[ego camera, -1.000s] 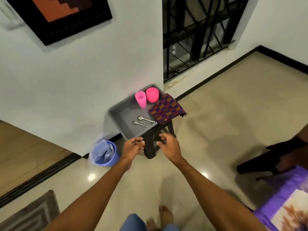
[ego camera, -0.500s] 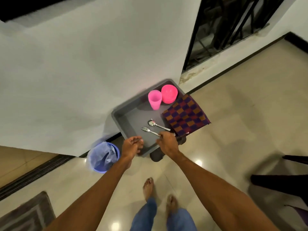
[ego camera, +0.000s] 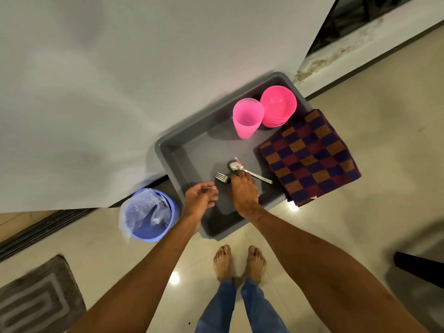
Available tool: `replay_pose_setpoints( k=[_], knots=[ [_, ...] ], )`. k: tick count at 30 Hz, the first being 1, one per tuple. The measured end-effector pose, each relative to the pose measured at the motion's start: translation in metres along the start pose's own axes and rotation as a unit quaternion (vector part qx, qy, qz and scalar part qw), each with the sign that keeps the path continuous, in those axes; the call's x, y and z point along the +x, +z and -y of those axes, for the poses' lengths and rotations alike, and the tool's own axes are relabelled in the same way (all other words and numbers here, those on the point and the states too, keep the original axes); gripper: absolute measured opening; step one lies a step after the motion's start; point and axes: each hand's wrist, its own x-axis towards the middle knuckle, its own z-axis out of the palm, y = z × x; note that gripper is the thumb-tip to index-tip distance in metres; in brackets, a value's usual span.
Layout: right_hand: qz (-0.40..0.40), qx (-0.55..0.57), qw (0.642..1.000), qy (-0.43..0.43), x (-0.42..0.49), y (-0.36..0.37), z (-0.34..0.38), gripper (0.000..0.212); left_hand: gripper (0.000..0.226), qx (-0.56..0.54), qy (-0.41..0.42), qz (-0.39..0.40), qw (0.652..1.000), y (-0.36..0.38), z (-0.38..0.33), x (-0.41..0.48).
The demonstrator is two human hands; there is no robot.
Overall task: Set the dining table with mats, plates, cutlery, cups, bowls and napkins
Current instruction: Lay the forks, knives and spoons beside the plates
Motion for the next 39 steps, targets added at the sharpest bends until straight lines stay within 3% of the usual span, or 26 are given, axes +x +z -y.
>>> replay_pose_setpoints(
  k=[11, 14, 20, 24, 30, 39],
  knots=[
    [0.005, 0.024, 0.996, -0.091, 0.022, 0.012, -0.004, 0.047, 0.018, -0.034, 0.011, -0.028, 0.999, -0.003, -0.002, 0.022],
    [-0.014, 0.062, 0.992, -0.107, 0.02, 0.009, -0.008, 0.039, 0.019, -0.041, 0.011, -0.024, 0.999, -0.004, -0.001, 0.019],
    [-0.067, 0.17, 0.981, -0.067, 0.014, -0.045, 0.002, 0.009, 0.016, -0.051, 0.015, -0.03, 0.998, -0.007, -0.02, -0.006],
    [-0.099, 0.307, 0.947, 0.006, -0.021, -0.106, 0.009, 0.008, 0.012, -0.052, 0.042, -0.019, 0.998, -0.001, -0.058, -0.052],
    [-0.111, 0.435, 0.893, 0.028, -0.129, -0.194, 0.013, 0.007, 0.016, -0.048, 0.088, 0.058, 0.993, 0.027, -0.116, -0.144],
    [-0.198, 0.44, 0.872, 0.083, -0.283, -0.243, 0.014, 0.007, 0.031, -0.025, 0.089, 0.229, 0.969, 0.047, -0.138, -0.252]
  ],
)
